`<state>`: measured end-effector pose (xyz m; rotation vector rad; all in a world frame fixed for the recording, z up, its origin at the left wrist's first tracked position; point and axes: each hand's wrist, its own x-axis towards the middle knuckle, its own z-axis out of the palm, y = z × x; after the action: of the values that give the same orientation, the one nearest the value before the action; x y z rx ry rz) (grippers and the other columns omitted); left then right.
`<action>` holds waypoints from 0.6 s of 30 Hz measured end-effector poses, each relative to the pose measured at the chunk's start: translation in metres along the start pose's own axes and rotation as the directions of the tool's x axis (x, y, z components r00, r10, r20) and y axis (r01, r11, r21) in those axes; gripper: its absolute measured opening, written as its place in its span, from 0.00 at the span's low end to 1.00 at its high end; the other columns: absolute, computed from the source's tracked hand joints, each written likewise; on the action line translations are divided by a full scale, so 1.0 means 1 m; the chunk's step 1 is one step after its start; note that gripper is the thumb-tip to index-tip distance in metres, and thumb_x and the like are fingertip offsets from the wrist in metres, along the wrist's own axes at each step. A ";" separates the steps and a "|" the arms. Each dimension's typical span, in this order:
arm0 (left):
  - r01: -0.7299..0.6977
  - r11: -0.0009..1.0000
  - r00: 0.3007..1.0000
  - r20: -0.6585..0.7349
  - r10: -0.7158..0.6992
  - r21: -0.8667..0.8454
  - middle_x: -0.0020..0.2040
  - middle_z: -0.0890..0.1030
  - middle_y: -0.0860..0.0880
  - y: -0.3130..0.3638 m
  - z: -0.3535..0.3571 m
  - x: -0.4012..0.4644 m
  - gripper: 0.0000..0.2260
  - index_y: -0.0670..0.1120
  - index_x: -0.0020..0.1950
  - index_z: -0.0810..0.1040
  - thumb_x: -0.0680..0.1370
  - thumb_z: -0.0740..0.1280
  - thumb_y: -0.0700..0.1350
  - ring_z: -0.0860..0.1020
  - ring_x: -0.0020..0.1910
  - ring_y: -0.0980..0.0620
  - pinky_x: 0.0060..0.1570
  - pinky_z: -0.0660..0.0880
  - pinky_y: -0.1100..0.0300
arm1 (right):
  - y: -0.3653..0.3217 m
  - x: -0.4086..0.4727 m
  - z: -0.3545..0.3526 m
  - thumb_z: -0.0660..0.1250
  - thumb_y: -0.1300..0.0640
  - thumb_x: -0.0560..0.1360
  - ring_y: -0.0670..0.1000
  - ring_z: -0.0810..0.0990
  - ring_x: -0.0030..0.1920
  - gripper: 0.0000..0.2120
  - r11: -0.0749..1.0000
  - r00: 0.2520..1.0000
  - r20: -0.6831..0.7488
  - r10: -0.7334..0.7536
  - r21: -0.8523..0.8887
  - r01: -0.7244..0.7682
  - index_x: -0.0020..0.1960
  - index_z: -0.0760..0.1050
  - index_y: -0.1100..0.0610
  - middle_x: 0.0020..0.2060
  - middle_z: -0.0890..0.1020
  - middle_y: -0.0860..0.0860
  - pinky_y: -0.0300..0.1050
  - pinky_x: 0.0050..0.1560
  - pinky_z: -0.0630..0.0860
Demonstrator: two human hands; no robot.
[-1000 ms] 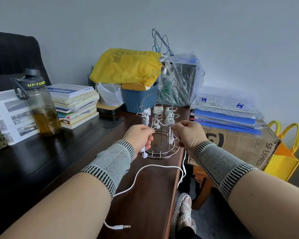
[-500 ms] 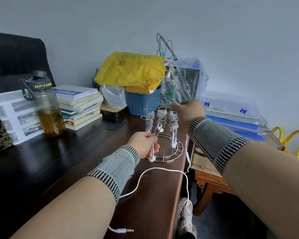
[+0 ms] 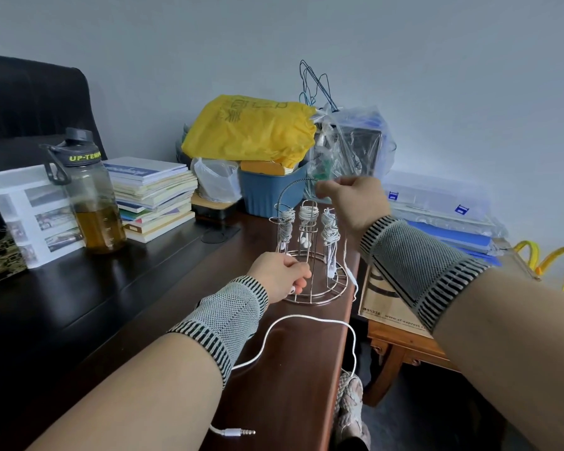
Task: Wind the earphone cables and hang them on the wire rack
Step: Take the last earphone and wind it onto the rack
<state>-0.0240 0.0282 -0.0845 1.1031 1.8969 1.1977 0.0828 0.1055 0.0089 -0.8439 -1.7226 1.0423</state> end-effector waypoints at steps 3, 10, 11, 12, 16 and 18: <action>0.024 1.000 1.000 0.019 -0.024 -0.016 0.33 0.80 0.51 -0.002 0.002 -0.003 0.10 0.45 0.40 0.81 0.79 0.67 0.46 0.76 0.33 0.55 0.32 0.71 0.64 | 0.013 -0.030 -0.004 0.69 0.58 0.72 0.48 0.61 0.23 0.09 0.999 0.984 0.181 0.003 0.031 -0.008 0.36 0.80 0.62 0.25 0.67 0.53 0.38 0.24 0.61; -0.001 0.994 0.999 -0.045 -0.004 -0.113 0.34 0.82 0.50 -0.006 0.003 -0.010 0.08 0.47 0.40 0.80 0.79 0.68 0.43 0.79 0.33 0.56 0.35 0.75 0.63 | 0.069 -0.073 0.001 0.67 0.62 0.75 0.43 0.65 0.20 0.10 0.985 0.955 0.264 0.138 0.064 -0.160 0.36 0.79 0.62 0.19 0.70 0.46 0.34 0.22 0.62; -0.025 0.994 0.998 -0.061 0.019 -0.108 0.34 0.82 0.49 -0.006 0.002 -0.010 0.07 0.47 0.40 0.80 0.78 0.69 0.42 0.80 0.33 0.55 0.37 0.77 0.60 | 0.074 -0.075 0.003 0.67 0.63 0.76 0.43 0.65 0.20 0.10 0.968 0.948 0.264 0.179 0.127 -0.218 0.36 0.80 0.63 0.20 0.71 0.47 0.34 0.22 0.62; -0.052 0.995 0.996 -0.075 0.045 -0.082 0.34 0.82 0.47 -0.007 0.001 -0.010 0.07 0.47 0.40 0.80 0.77 0.69 0.40 0.79 0.33 0.53 0.39 0.78 0.57 | 0.078 -0.077 0.005 0.66 0.62 0.76 0.44 0.65 0.20 0.10 0.950 0.938 0.272 0.216 0.162 -0.265 0.37 0.80 0.64 0.22 0.72 0.48 0.35 0.22 0.62; -0.068 0.995 0.996 -0.055 0.064 -0.070 0.36 0.84 0.48 -0.010 -0.001 -0.007 0.06 0.48 0.40 0.82 0.75 0.70 0.40 0.79 0.34 0.48 0.45 0.78 0.50 | 0.084 -0.088 0.012 0.65 0.62 0.77 0.48 0.65 0.22 0.10 0.908 0.900 0.328 0.288 0.205 -0.365 0.39 0.81 0.63 0.26 0.77 0.52 0.37 0.23 0.60; -0.035 0.979 0.999 -0.010 0.034 -0.199 0.39 0.85 0.47 -0.008 0.001 -0.007 0.04 0.44 0.45 0.81 0.78 0.68 0.38 0.79 0.32 0.52 0.42 0.80 0.53 | 0.085 -0.094 0.015 0.66 0.63 0.76 0.47 0.67 0.22 0.09 0.895 0.889 0.342 0.304 0.219 -0.390 0.42 0.81 0.66 0.28 0.78 0.53 0.37 0.23 0.63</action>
<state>-0.0221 0.0203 -0.0919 1.0285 1.7256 1.3789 0.1083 0.0535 -0.1047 -0.8622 -1.6405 1.6956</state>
